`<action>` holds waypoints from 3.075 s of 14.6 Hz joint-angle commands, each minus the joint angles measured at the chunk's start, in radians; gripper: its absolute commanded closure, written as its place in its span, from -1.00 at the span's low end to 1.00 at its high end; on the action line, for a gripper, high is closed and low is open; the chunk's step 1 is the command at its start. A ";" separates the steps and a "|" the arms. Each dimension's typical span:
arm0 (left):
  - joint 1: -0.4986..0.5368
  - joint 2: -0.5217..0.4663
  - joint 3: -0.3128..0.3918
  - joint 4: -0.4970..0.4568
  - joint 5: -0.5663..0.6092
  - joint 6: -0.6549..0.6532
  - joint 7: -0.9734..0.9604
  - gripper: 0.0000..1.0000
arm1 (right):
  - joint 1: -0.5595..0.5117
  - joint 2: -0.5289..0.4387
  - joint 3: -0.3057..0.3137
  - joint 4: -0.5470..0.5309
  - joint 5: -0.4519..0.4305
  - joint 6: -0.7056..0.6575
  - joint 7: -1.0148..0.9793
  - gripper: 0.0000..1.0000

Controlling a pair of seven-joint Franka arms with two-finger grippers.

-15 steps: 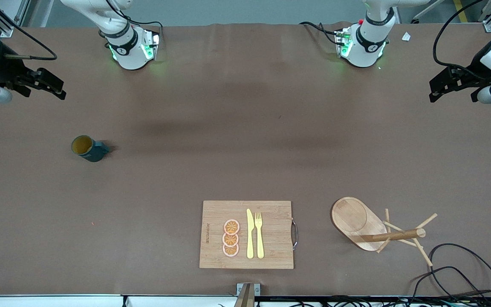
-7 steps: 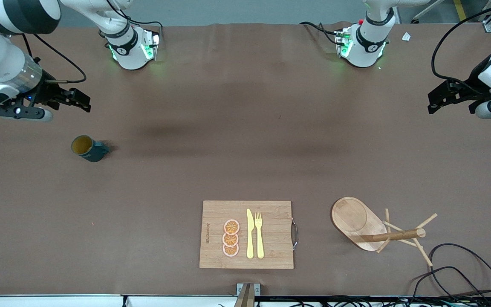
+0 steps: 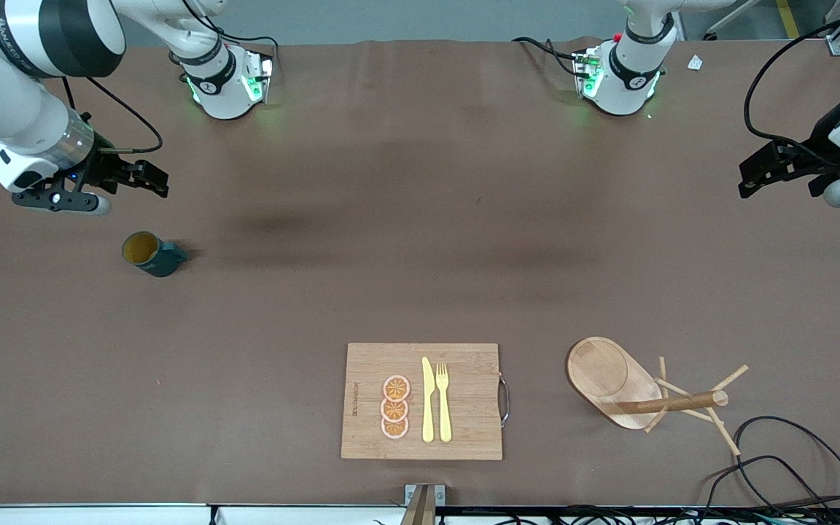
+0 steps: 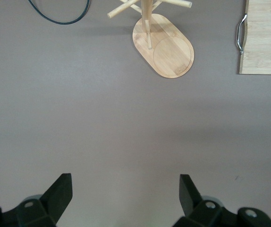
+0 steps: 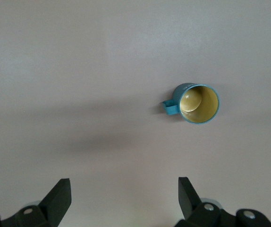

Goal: Pass cup and hang on rack
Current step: 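Move the right gripper down over the teal mug, then lower the right gripper and close it on the teal mug rim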

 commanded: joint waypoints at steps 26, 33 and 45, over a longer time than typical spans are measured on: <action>0.002 0.011 -0.004 0.034 -0.004 -0.015 0.005 -1.00 | -0.146 0.170 -0.008 -0.414 -0.011 0.678 -0.330 -1.00; 0.002 0.028 -0.004 0.039 -0.005 -0.014 0.007 -1.00 | -0.140 0.230 -0.007 -0.412 -0.211 0.694 -0.333 -1.00; 0.002 0.031 -0.001 0.040 -0.004 -0.014 -0.010 -1.00 | -0.162 0.219 -0.007 -0.409 -0.261 0.702 -0.942 -1.00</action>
